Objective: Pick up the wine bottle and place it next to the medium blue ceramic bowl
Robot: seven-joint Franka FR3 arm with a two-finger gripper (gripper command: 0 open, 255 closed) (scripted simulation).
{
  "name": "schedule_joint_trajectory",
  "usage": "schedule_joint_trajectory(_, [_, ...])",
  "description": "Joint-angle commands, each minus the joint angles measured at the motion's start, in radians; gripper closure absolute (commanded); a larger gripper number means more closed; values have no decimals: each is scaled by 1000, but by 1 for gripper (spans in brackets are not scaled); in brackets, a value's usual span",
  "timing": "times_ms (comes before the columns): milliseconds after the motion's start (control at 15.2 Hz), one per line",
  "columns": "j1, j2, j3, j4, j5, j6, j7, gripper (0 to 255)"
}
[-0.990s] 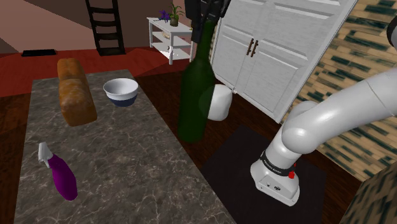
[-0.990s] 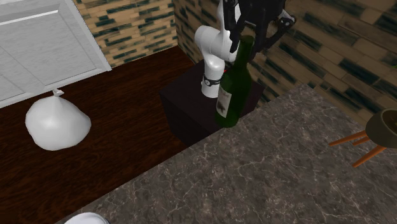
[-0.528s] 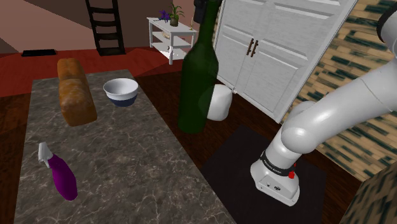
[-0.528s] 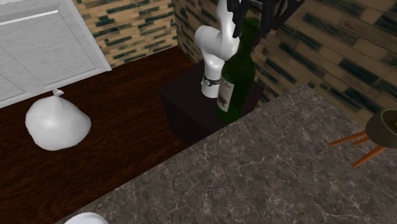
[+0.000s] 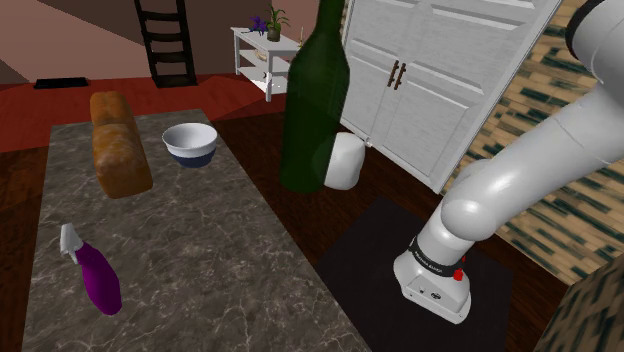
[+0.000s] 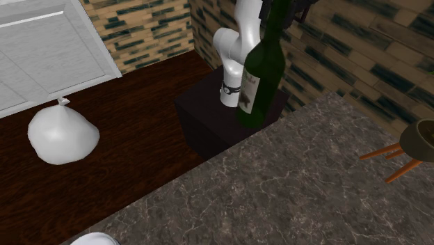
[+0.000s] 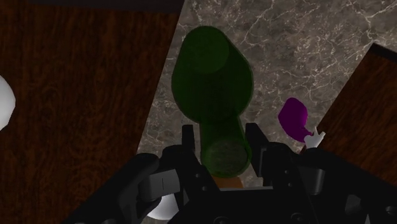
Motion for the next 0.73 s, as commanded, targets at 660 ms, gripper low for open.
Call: schedule_joint_trajectory(660, [-26,175,69,241,-98,-93,16,255])
